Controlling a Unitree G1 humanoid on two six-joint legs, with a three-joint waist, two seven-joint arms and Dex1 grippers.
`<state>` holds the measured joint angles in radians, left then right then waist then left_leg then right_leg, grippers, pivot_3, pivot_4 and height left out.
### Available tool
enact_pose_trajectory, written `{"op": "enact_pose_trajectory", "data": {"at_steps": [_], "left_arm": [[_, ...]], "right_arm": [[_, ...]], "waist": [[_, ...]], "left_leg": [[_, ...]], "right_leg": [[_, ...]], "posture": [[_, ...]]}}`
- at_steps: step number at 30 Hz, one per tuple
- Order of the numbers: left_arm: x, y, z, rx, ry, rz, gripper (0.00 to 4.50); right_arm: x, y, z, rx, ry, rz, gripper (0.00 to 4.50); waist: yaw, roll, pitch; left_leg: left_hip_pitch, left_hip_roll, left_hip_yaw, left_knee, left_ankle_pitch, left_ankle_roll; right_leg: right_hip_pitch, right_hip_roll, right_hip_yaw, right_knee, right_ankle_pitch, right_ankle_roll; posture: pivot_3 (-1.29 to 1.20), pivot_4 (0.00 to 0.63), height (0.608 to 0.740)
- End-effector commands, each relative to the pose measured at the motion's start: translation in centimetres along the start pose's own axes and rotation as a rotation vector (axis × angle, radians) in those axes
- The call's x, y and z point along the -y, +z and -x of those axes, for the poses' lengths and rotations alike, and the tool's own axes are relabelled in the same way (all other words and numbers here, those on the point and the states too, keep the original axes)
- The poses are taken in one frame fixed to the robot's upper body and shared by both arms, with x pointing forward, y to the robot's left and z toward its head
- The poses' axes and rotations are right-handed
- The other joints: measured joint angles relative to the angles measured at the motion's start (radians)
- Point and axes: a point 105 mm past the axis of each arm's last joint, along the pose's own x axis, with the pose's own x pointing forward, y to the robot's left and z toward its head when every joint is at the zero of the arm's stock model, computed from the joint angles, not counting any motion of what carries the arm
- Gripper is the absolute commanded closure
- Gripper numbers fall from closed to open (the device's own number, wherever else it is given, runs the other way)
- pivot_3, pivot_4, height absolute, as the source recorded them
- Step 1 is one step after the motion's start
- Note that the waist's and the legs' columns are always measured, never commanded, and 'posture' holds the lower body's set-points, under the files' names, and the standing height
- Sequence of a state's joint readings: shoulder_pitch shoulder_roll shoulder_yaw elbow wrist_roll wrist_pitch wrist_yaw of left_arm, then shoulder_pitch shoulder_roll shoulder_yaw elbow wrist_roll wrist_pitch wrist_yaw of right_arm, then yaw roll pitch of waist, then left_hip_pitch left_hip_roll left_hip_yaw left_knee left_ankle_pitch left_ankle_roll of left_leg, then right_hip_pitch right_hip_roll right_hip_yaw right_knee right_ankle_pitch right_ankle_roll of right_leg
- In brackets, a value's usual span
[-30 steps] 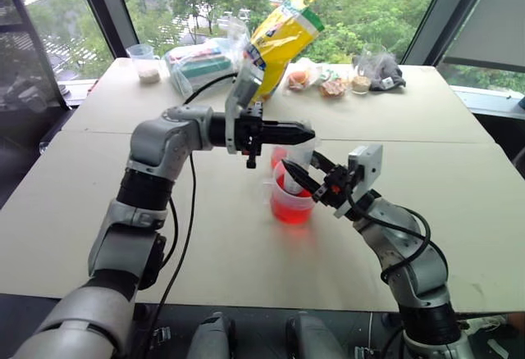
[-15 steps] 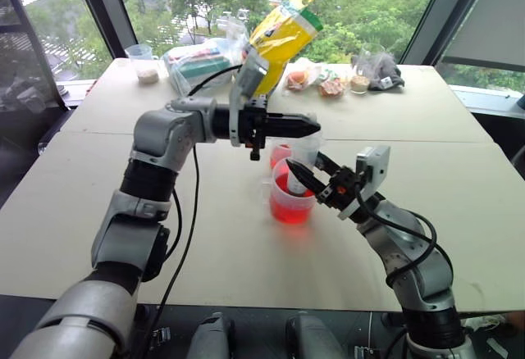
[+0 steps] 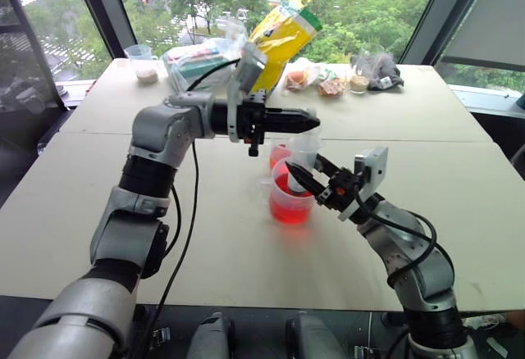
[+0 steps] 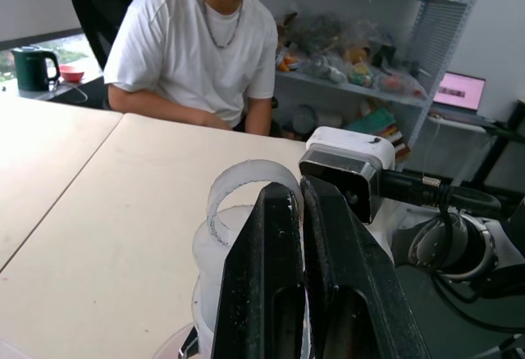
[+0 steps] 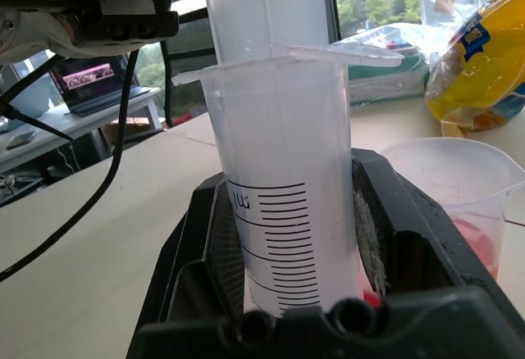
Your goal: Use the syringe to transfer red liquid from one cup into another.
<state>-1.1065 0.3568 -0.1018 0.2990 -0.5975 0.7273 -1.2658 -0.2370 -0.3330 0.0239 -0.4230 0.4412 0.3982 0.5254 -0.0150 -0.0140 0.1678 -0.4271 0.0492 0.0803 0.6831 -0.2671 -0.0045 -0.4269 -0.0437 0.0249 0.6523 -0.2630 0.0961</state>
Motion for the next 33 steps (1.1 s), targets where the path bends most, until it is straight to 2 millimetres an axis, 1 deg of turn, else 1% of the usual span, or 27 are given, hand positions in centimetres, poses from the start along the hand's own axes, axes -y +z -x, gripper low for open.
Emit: {"op": "enact_pose_trajectory", "data": {"at_steps": [1, 3, 6, 10, 15, 19, 21, 25, 27, 31, 33], "left_arm": [[0.6, 2.1, 0.6, 0.029, 0.002, -0.101, 3.48], [0.6, 1.3, 0.8, 0.013, 0.001, -0.085, 2.60], [0.4, 0.3, 1.5, -0.015, 0.023, -0.072, 1.15], [0.2, 0.0, 2.6, -0.023, 0.057, -0.064, 1.15], [-0.3, -0.6, 5.4, -0.048, 0.165, -0.043, 1.15], [-0.9, -0.6, 7.9, -0.057, 0.273, -0.045, 1.15], [-1.3, -0.4, 9.0, -0.055, 0.326, -0.054, 1.15], [-1.8, 0.4, 10.0, -0.030, 0.388, -0.067, 1.15], [-1.8, 0.6, 10.2, -0.021, 0.404, -0.073, 1.15], [-1.7, 0.7, 10.3, -0.017, 0.421, -0.084, 1.15], [-1.6, 0.8, 10.2, -0.014, 0.423, -0.086, 1.15]], "right_arm": [[-0.5, 2.6, -0.3, 0.060, 0.030, 0.035, 3.03], [-0.5, 3.7, -0.5, 0.083, 0.030, 0.050, 3.03], [-0.3, 5.2, -0.6, 0.113, 0.033, 0.061, 3.03], [-0.2, 5.9, -0.6, 0.120, 0.034, 0.062, 3.03], [0.1, 7.2, -0.6, 0.146, 0.031, 0.061, 3.03], [0.3, 9.1, -0.8, 0.172, 0.042, 0.033, 3.03], [0.9, 10.3, -1.4, 0.176, 0.046, 0.033, 3.03], [3.2, 12.2, -3.2, 0.172, 0.048, 0.035, 3.03], [4.7, 12.6, -4.6, 0.168, 0.037, 0.051, 3.03], [7.4, 11.7, -7.5, 0.165, 0.010, 0.071, 3.03], [8.6, 10.3, -8.7, 0.166, -0.015, 0.063, 3.03]], "waist": [[0.000, 0.000, 0.000], [0.002, 0.000, 0.000], [0.002, 0.000, 0.000], [0.001, 0.000, 0.000], [0.001, 0.000, 0.000], [0.001, 0.000, 0.000], [0.001, 0.000, 0.000], [0.001, 0.000, 0.000], [0.001, 0.000, 0.000], [0.000, 0.000, 0.000], [-0.002, 0.000, 0.000]], "left_leg": [[0.000, 0.000, 0.000, 0.000, 0.000, 0.000], [0.000, 0.000, 0.000, 0.000, 0.000, 0.000], [0.000, 0.000, 0.000, 0.000, 0.000, 0.000], [0.000, 0.000, 0.000, 0.000, 0.000, 0.000], [0.000, 0.000, 0.000, 0.000, 0.000, 0.000], [0.000, 0.000, 0.000, 0.000, 0.000, 0.000], [0.000, 0.000, 0.000, 0.000, 0.000, 0.000], [0.000, 0.000, 0.001, 0.000, 0.000, 0.000], [0.000, 0.000, 0.001, 0.000, 0.000, 0.000], [0.000, 0.000, 0.003, 0.000, 0.000, 0.000], [0.000, 0.000, 0.004, -0.001, 0.000, 0.000]], "right_leg": [[0.000, 0.000, 0.000, 0.000, 0.000, 0.000], [0.000, 0.000, 0.000, 0.000, 0.000, 0.000], [0.000, 0.000, 0.000, 0.000, 0.000, 0.000], [0.000, 0.000, 0.000, 0.000, 0.000, 0.000], [0.000, 0.000, 0.000, 0.000, 0.000, 0.000], [0.000, -0.001, 0.000, 0.000, 0.000, 0.000], [0.000, -0.001, 0.000, 0.000, 0.000, 0.000], [0.000, -0.001, 0.000, 0.001, 0.000, 0.000], [0.000, -0.001, 0.000, 0.001, 0.000, 0.000], [-0.001, -0.001, 0.000, 0.001, 0.000, 0.000], [-0.001, -0.001, 0.000, 0.001, 0.000, 0.000]], "posture": [[0.00, 0.150, 0.740], [0.00, 0.150, 0.740], [0.00, 0.150, 0.740], [0.00, 0.150, 0.740], [0.00, 0.150, 0.740], [0.00, 0.150, 0.740], [0.00, 0.150, 0.740], [0.00, 0.150, 0.740], [0.00, 0.150, 0.740], [0.00, 0.150, 0.740], [0.00, 0.150, 0.740]]}}
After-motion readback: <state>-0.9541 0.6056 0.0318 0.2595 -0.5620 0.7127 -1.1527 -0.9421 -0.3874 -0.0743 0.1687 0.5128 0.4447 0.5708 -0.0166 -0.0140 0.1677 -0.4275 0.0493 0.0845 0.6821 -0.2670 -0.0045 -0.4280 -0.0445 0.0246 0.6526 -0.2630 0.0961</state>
